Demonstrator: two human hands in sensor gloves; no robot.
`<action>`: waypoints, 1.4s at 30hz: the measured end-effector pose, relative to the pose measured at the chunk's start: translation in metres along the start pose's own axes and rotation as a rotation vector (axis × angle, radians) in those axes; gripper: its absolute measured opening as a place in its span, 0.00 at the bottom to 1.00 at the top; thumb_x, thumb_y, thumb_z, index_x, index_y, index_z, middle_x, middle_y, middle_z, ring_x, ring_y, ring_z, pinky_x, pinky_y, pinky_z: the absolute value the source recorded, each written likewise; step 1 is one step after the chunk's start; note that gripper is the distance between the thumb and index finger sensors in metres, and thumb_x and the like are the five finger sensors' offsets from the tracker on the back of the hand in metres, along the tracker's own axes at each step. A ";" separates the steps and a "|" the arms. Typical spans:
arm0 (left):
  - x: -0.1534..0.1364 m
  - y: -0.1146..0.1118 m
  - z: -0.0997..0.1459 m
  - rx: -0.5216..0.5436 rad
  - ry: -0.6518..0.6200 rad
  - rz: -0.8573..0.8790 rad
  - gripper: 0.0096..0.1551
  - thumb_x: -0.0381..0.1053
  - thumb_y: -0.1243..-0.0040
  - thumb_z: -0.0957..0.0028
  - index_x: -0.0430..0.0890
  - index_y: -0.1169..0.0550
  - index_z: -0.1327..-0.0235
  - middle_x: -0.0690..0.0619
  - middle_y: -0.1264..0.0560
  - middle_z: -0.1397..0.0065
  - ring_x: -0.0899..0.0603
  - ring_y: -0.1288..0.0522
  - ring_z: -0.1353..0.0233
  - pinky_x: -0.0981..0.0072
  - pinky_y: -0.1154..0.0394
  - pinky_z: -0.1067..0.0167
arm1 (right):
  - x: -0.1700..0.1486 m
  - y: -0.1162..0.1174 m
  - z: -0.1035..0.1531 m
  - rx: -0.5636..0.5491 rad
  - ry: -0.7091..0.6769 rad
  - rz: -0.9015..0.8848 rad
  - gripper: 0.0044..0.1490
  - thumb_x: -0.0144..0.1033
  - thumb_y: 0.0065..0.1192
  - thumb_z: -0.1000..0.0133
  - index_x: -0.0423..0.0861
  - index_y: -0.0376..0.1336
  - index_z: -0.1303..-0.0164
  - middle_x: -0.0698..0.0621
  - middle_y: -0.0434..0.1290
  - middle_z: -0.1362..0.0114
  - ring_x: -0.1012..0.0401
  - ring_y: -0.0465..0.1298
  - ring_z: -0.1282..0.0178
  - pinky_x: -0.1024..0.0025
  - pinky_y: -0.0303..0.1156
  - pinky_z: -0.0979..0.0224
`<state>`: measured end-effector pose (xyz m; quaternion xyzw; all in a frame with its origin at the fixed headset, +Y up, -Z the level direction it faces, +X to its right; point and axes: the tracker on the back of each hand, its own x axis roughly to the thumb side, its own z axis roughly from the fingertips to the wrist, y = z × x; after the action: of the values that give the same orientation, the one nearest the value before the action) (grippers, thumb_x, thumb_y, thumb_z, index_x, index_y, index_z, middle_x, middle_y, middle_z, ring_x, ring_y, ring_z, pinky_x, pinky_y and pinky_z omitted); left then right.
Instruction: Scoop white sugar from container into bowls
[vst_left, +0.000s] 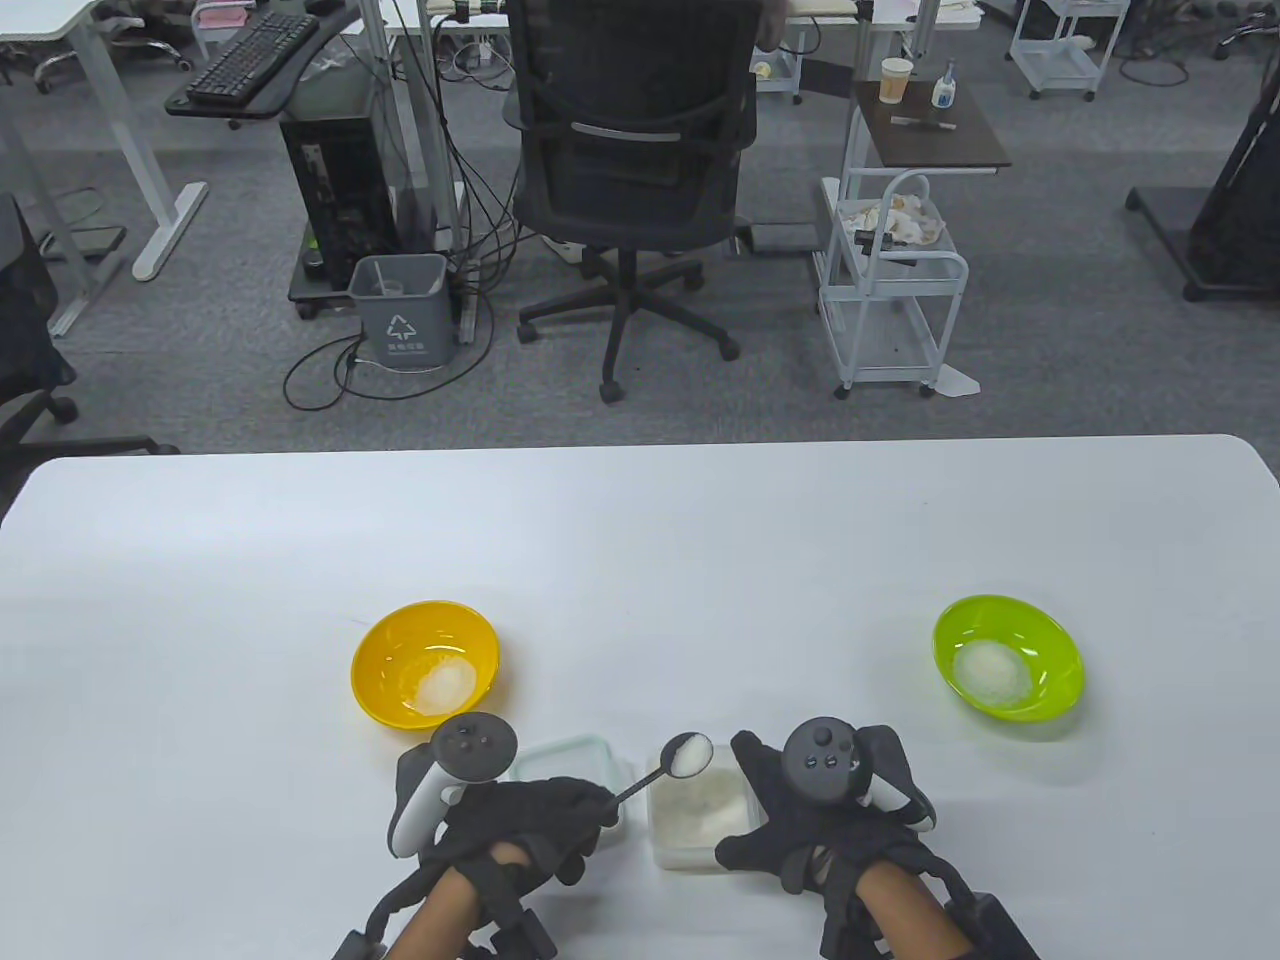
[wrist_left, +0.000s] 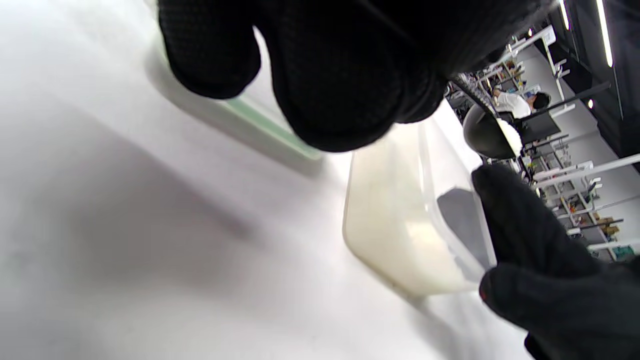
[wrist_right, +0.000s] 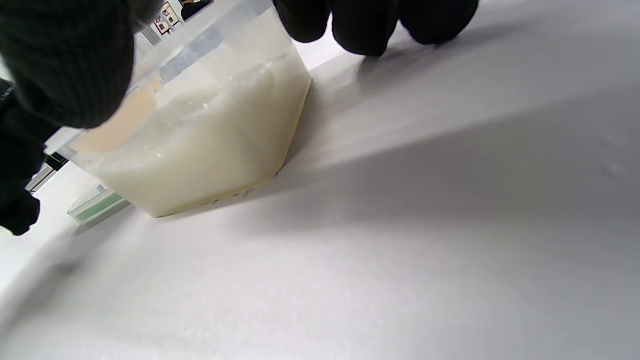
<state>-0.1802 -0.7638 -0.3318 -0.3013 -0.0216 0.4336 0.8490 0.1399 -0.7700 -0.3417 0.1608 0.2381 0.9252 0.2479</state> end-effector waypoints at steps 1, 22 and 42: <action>-0.002 0.003 0.001 0.011 0.002 0.010 0.25 0.59 0.42 0.52 0.60 0.19 0.40 0.64 0.17 0.46 0.58 0.14 0.59 0.54 0.21 0.40 | 0.000 0.000 0.000 0.000 0.000 0.000 0.66 0.64 0.67 0.51 0.55 0.29 0.21 0.42 0.41 0.13 0.42 0.52 0.13 0.42 0.53 0.18; -0.066 0.095 0.033 0.337 0.115 0.282 0.26 0.59 0.42 0.52 0.60 0.19 0.39 0.63 0.17 0.45 0.57 0.14 0.58 0.53 0.22 0.40 | 0.000 0.000 0.000 0.000 0.000 0.000 0.66 0.64 0.67 0.51 0.55 0.29 0.21 0.42 0.41 0.13 0.42 0.52 0.13 0.42 0.53 0.18; -0.062 0.112 0.054 0.821 0.404 -0.289 0.31 0.55 0.40 0.52 0.66 0.26 0.31 0.64 0.23 0.35 0.57 0.16 0.49 0.52 0.25 0.34 | -0.001 0.000 0.001 0.000 0.002 -0.003 0.66 0.65 0.67 0.51 0.56 0.29 0.21 0.42 0.41 0.13 0.42 0.51 0.13 0.43 0.52 0.18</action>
<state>-0.3160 -0.7338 -0.3334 -0.0130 0.2750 0.2165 0.9367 0.1407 -0.7703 -0.3408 0.1596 0.2384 0.9250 0.2492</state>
